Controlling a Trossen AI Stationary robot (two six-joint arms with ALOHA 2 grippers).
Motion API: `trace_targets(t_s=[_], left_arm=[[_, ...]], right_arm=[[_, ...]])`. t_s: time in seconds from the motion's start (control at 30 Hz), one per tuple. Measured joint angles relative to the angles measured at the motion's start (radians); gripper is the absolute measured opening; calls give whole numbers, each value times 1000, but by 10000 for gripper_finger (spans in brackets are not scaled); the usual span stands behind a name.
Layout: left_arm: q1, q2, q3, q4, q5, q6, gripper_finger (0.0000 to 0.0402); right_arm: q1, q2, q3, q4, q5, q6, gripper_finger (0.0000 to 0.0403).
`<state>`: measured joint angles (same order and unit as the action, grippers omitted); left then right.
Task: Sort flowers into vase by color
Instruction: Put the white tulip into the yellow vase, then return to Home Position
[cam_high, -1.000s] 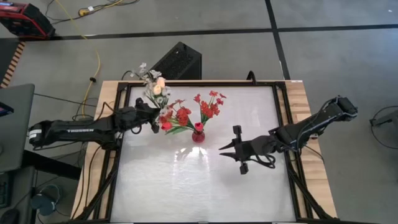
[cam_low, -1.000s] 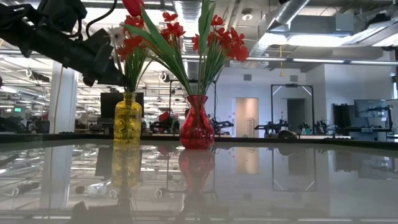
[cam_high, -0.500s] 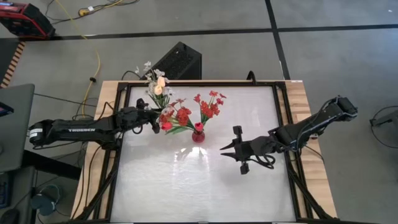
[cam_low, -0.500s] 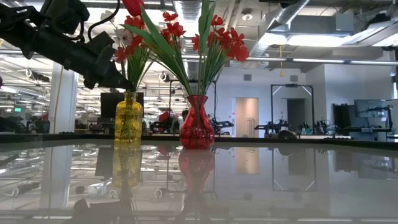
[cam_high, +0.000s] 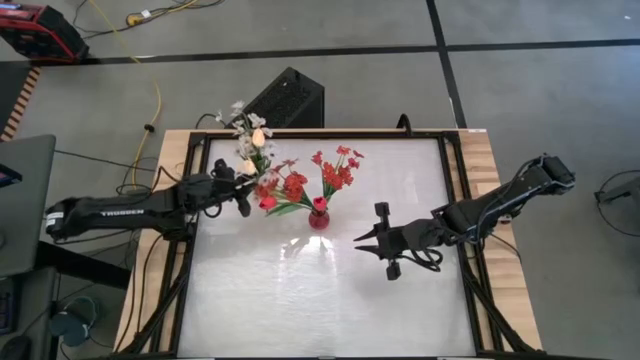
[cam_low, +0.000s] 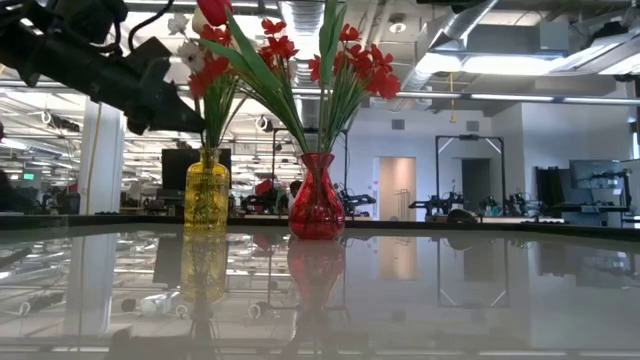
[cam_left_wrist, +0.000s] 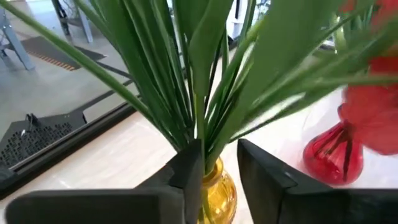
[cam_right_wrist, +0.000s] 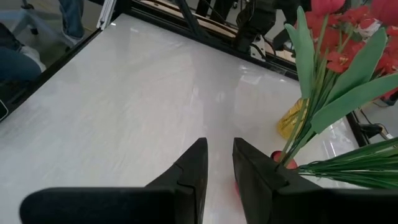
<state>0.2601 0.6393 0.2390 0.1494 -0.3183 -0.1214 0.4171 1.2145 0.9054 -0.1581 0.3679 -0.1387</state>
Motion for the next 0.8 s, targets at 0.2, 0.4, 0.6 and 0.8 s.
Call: trace_targets(t_s=[0.2,0.4,0.6,0.8], left_arm=[[-1,-107,0,-94,32,-23,111],[-1,-191,0,-250,163,-111,112],[-5,-242,37,-458,297,-288,112],[-92,-257,104,-554,338,-346,112]], right_arm=[[0,0,0,0,0,0,101],[0,-4,0,-1,0,0,101],[-1,-37,0,-20,1,23,101],[-1,-96,0,-80,1,76,101]])
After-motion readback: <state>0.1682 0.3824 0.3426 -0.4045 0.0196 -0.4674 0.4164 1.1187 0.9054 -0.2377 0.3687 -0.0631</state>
